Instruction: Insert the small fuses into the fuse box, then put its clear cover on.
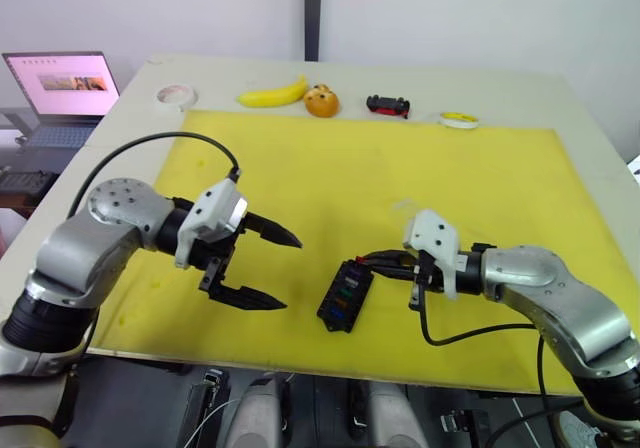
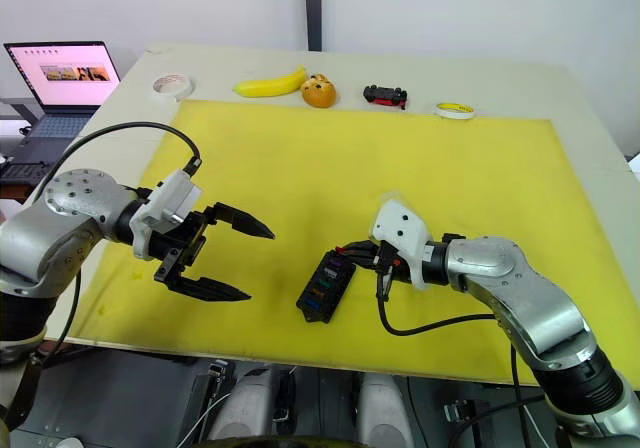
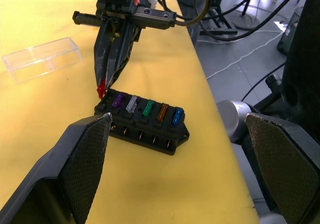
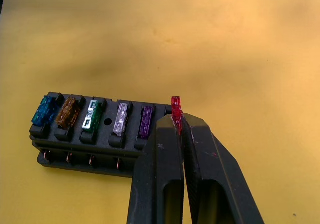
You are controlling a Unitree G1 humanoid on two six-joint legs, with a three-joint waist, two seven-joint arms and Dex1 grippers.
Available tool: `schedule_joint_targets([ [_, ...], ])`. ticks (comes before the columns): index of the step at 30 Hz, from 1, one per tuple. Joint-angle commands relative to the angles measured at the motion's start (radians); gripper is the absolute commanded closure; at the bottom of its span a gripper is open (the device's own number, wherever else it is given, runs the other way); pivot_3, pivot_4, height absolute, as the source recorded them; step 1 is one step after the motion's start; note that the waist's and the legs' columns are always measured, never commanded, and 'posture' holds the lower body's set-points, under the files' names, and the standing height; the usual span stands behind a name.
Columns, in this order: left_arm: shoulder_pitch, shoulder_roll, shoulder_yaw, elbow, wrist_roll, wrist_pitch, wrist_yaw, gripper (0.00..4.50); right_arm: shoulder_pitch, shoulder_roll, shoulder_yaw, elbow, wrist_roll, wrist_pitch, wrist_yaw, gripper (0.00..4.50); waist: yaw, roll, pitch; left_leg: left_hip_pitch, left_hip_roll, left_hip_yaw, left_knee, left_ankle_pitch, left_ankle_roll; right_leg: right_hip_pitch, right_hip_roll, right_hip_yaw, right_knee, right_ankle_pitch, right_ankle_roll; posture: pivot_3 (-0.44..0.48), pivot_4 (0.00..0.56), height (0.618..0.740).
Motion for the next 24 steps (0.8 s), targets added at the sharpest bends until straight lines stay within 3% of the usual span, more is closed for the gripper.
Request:
schedule_joint_targets([
  [1, 0.003, 0.005, 0.011, -0.023, -0.001, -0.006, 0.004, 0.02, -0.002, 0.014, 0.006, -0.024, 0.000, -0.005, 0.000, 4.50, 0.000, 0.000, 0.000, 0.000, 0.000, 0.000, 0.000, 0.000, 0.000, 0.000, 0.000, 0.000, 0.000, 0.000, 0.000, 0.000, 0.150, 0.737],
  [24, 0.015, 0.004, 0.009, -0.040, -0.001, -0.005, 0.027, 0.02, -0.012, 0.030, 0.013, 0.031, -0.017, 0.039, 0.005, 4.50, 0.000, 0.000, 0.000, 0.008, 0.000, 0.000, 0.000, 0.000, 0.000, 0.008, 0.000, 0.000, 0.000, 0.000, 0.000, 0.000, 0.150, 0.737],
])
